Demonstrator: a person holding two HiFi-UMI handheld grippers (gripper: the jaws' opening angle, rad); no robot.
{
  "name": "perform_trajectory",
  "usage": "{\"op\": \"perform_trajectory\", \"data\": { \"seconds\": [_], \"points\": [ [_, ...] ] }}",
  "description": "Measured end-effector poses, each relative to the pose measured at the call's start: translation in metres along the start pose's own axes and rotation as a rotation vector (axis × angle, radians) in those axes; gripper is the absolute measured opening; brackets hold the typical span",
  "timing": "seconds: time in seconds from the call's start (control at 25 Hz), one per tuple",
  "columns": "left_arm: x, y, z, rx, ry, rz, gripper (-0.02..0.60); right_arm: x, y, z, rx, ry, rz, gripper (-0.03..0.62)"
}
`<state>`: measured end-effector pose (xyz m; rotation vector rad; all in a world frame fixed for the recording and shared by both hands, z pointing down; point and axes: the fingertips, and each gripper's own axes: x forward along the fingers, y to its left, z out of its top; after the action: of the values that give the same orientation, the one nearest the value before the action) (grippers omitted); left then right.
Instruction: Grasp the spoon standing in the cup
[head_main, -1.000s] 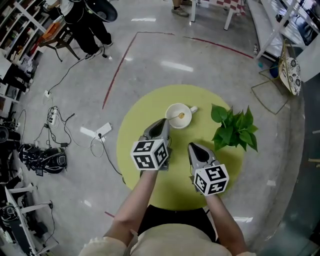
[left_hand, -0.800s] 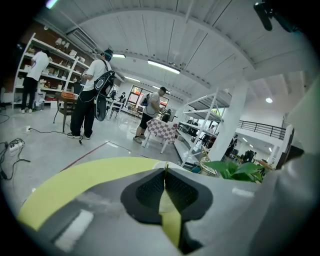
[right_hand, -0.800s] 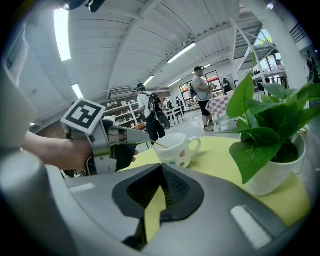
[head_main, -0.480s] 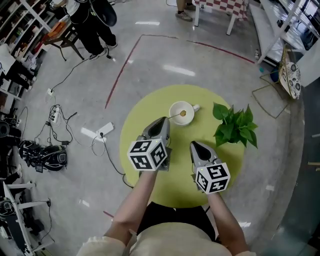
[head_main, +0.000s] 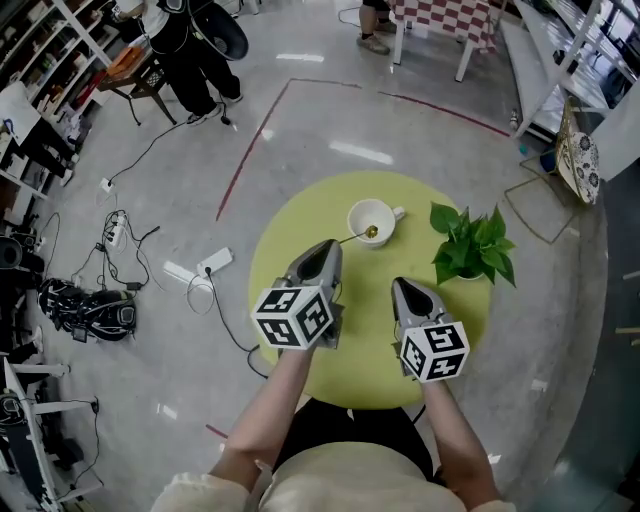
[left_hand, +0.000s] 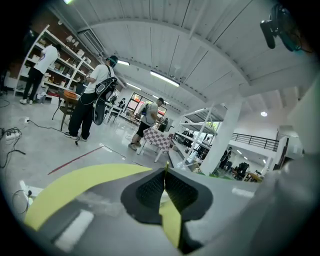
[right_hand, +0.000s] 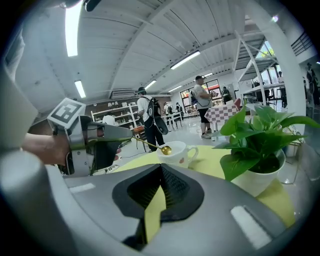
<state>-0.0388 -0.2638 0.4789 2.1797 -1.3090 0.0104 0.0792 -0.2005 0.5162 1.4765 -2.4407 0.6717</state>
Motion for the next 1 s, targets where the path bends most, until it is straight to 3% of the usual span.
{"op": "perform_trajectory", "data": {
  "seconds": [0.72, 1.0],
  "points": [
    [-0.054, -0.021, -0.016, 0.024, 0.021, -0.084, 0.006, -0.036, 0.031, -0.006, -0.031, -0.028, -0.026, 0.002],
    [-0.071, -0.029, -0.028, 0.066, 0.046, -0.104, 0.006, -0.053, 0.039, -0.012, -0.034, -0.039, -0.049, 0.002]
  ]
}}
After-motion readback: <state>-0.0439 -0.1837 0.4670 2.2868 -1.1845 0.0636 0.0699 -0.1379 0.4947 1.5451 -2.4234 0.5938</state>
